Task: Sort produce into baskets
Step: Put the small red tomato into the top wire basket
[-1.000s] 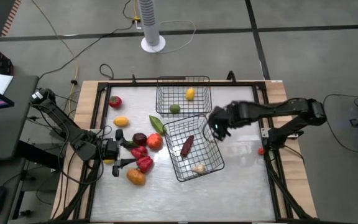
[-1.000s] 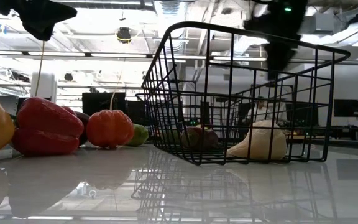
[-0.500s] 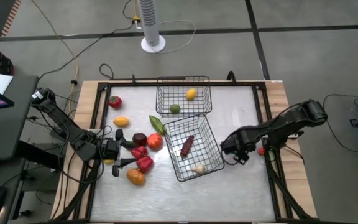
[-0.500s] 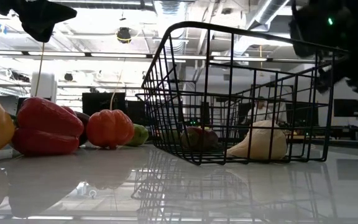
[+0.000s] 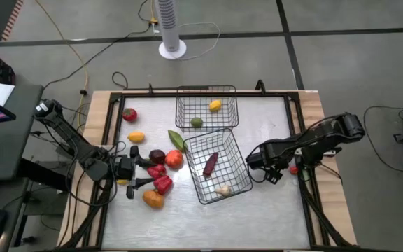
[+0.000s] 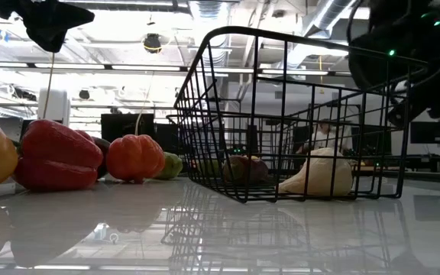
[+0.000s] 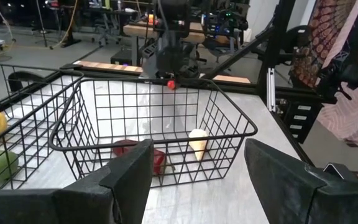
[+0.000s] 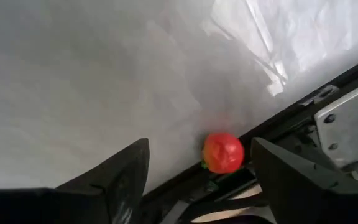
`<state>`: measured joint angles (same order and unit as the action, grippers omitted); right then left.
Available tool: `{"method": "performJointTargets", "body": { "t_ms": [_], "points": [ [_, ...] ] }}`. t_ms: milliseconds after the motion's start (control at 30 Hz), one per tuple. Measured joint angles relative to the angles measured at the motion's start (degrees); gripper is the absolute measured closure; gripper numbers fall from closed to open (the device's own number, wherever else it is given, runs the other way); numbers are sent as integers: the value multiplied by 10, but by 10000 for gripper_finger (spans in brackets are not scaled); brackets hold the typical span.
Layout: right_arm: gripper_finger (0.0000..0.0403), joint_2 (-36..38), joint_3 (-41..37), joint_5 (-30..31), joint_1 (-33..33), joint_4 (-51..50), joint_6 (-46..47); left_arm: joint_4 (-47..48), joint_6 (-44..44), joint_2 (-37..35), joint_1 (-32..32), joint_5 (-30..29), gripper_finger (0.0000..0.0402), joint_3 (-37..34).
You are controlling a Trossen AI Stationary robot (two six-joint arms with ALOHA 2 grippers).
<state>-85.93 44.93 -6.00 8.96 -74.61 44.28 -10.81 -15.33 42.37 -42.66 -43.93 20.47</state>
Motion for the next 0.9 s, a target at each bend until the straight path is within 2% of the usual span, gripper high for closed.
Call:
{"method": "performJointTargets", "body": {
  "t_ms": [200, 500, 733, 900],
  "points": [
    [97, -54, 0, -6, -39, 1, -85, 0, 0, 0, 0, 0, 163, 0],
    [97, -118, 3, -62, -119, -5, -161, 0, 1, 0, 0, 0, 163, 0],
    [97, -154, 19, -69, -129, -61, -201, 8, 1, 0, 0, 12, 163, 0],
    [97, -141, 54, -35, -107, -68, -182, 8, 1, 0, 0, 12, 163, 0]
  ]
}}
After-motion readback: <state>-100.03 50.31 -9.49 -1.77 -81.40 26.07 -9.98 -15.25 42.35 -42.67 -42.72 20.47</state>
